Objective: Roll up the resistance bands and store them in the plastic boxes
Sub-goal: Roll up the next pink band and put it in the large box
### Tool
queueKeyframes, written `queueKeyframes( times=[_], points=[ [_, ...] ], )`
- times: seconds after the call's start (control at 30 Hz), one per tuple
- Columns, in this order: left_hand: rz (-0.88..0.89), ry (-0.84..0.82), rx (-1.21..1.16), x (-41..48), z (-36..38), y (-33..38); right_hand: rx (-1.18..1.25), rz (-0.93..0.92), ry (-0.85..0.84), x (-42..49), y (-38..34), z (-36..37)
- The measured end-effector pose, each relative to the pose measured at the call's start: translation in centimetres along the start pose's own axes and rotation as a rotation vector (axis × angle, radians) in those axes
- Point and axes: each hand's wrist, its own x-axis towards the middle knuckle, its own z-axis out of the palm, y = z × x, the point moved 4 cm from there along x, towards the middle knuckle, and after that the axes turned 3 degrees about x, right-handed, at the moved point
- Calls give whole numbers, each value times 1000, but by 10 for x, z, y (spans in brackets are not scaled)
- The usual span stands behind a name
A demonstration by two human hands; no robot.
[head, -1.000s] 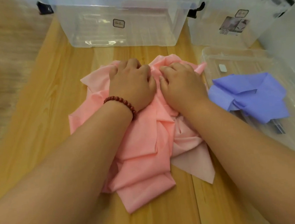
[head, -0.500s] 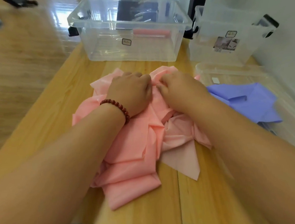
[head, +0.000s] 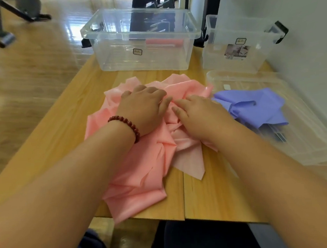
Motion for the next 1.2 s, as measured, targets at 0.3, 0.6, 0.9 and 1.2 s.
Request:
queueKeyframes(
  times=[0.3,0.6,0.9,1.2],
  points=[
    [-81,120,-94,-30,-19,3,-57,45,45,-25,11,-6],
    [-71,26,-96,-59,-17,12,24,-125,-11,-67,-9,-11],
    [-242,23,-112,-87,-13,-7,-126,22,-102,-65,5,8],
    [-194,108,-223,-94,-10,-4,62,-177,-22,-93,-42,6]
  ],
)
